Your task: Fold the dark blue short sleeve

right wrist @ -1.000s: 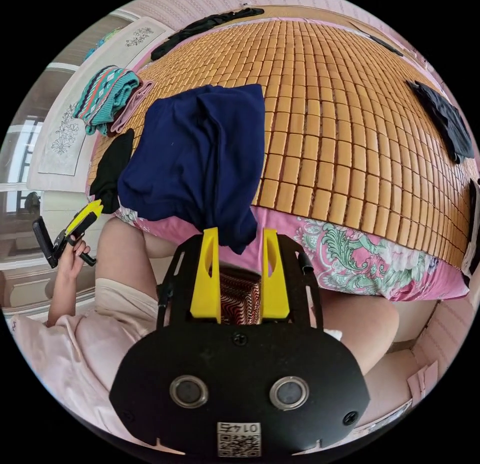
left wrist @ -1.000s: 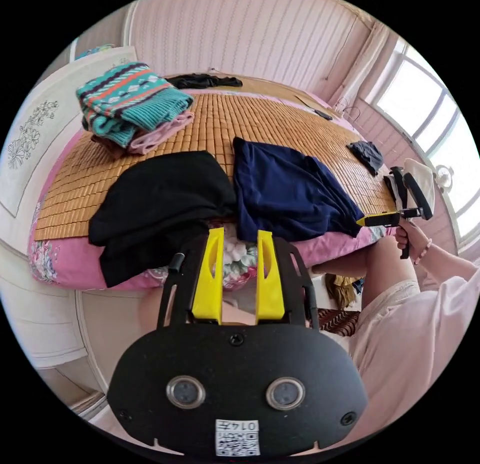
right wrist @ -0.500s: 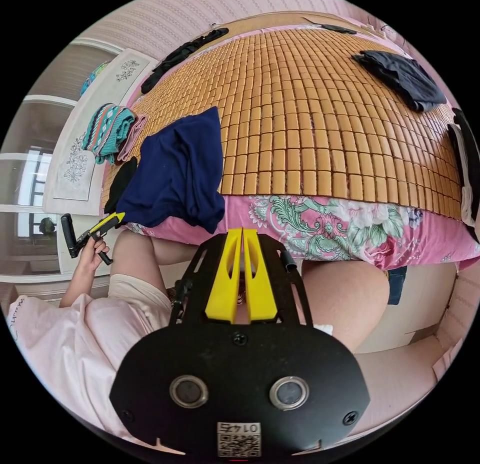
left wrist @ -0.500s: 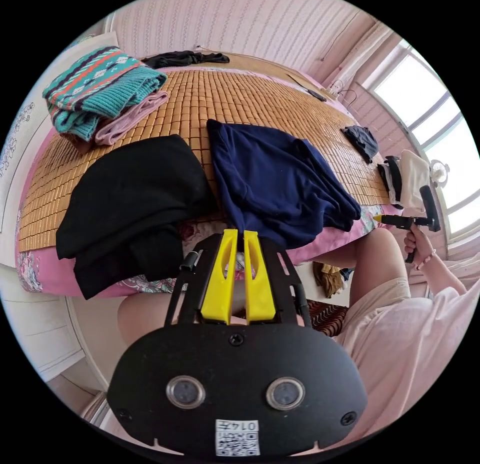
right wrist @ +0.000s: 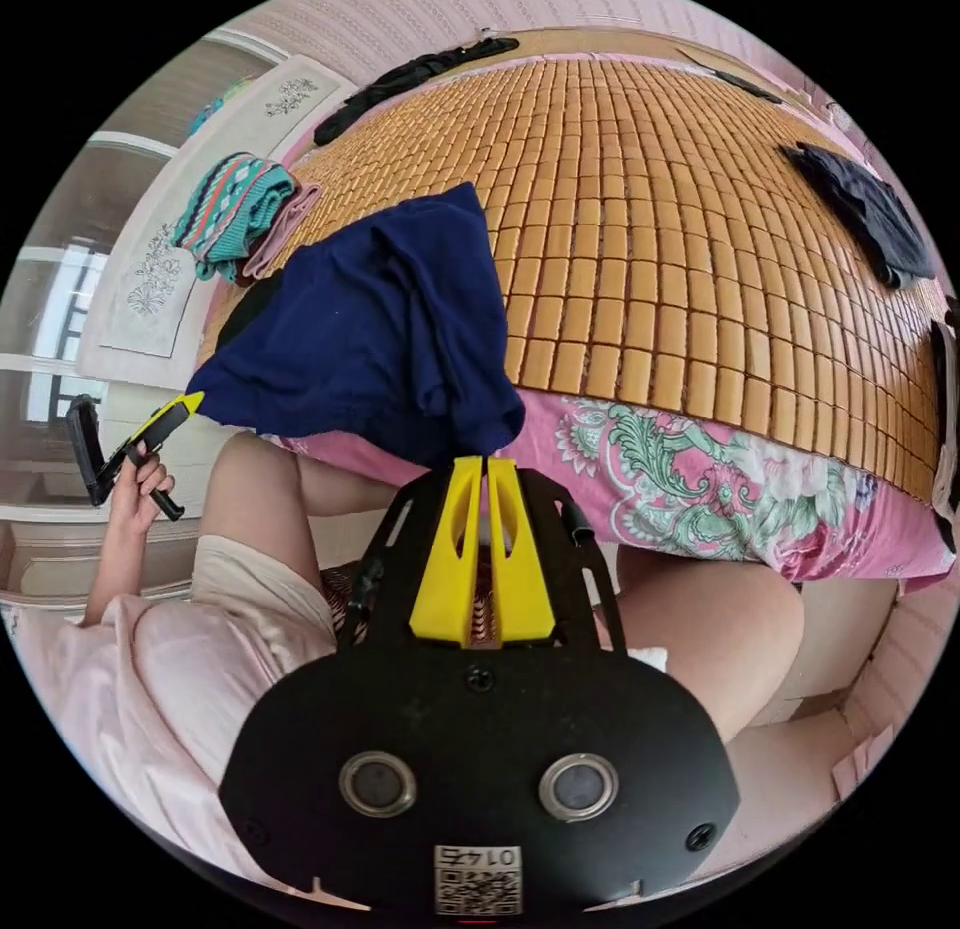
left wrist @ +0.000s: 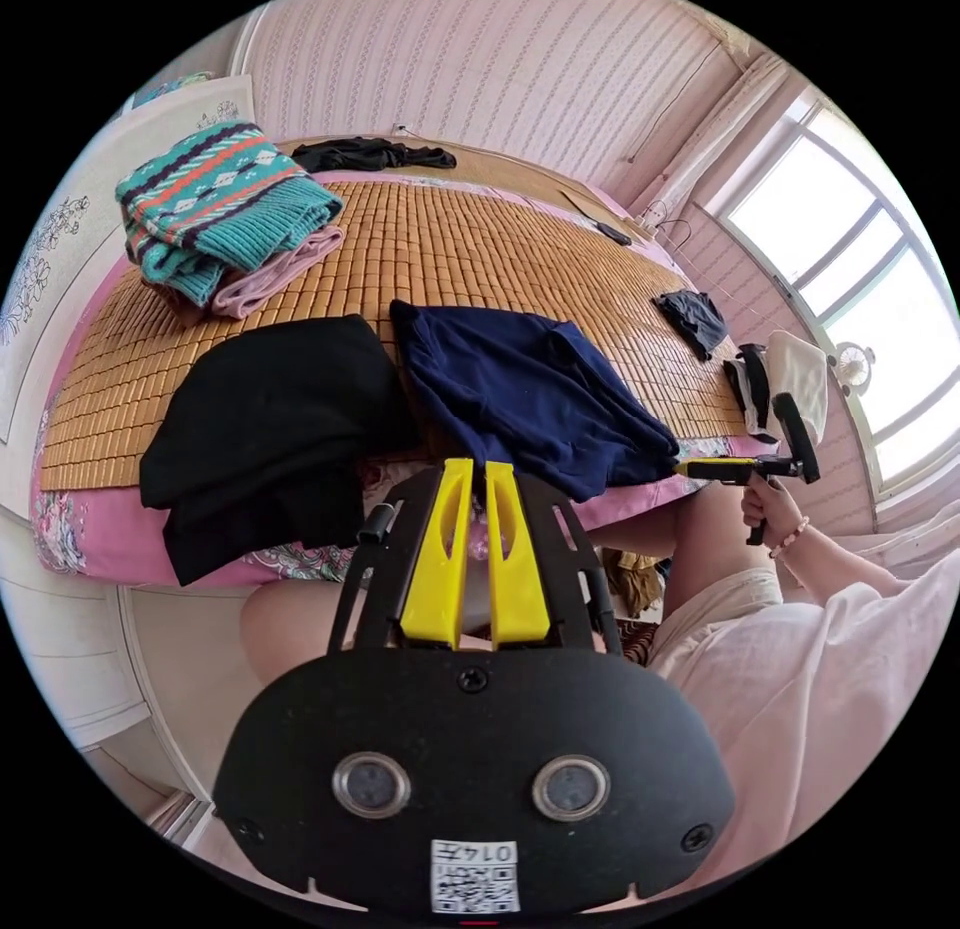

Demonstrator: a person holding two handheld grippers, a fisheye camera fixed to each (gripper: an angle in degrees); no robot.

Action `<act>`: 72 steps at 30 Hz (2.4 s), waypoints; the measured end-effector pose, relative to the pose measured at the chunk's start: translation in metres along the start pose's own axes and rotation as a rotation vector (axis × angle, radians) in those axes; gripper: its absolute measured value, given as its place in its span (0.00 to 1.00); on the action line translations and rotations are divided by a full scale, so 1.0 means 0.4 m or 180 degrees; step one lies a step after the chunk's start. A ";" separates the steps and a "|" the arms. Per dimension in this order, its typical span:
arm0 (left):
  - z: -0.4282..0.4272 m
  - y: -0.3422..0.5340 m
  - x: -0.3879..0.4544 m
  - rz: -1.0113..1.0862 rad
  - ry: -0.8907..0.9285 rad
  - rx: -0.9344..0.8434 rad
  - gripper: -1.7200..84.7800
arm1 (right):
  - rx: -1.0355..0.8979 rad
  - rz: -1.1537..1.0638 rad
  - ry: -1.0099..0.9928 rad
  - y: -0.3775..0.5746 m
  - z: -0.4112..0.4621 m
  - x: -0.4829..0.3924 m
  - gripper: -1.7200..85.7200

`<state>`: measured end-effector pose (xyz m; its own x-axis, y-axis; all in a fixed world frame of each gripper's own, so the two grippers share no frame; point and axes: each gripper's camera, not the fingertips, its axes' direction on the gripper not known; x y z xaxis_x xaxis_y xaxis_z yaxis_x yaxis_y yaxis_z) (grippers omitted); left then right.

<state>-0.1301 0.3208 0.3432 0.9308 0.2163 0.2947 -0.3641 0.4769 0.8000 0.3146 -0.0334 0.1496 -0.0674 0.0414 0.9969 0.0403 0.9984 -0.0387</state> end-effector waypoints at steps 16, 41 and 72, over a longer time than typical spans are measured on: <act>-0.599 0.116 0.127 0.0300 0.1103 0.1358 0.01 | 0.1973 -0.0342 -0.1516 0.332 -0.494 0.147 0.02; -1.322 0.368 0.405 0.1870 0.0872 0.3123 0.01 | 0.3946 -0.2022 -0.2648 0.808 -0.968 0.166 0.02; -0.376 -0.608 0.186 0.0641 0.0190 0.1435 0.01 | 0.2697 -0.1113 -0.0291 -0.152 -0.846 0.094 0.02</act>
<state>0.0230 0.3490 0.0922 0.8352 0.3209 0.4466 -0.4739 0.0077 0.8806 0.6469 -0.1053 0.2127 -0.0183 -0.3011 0.9534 -0.7384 0.6470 0.1902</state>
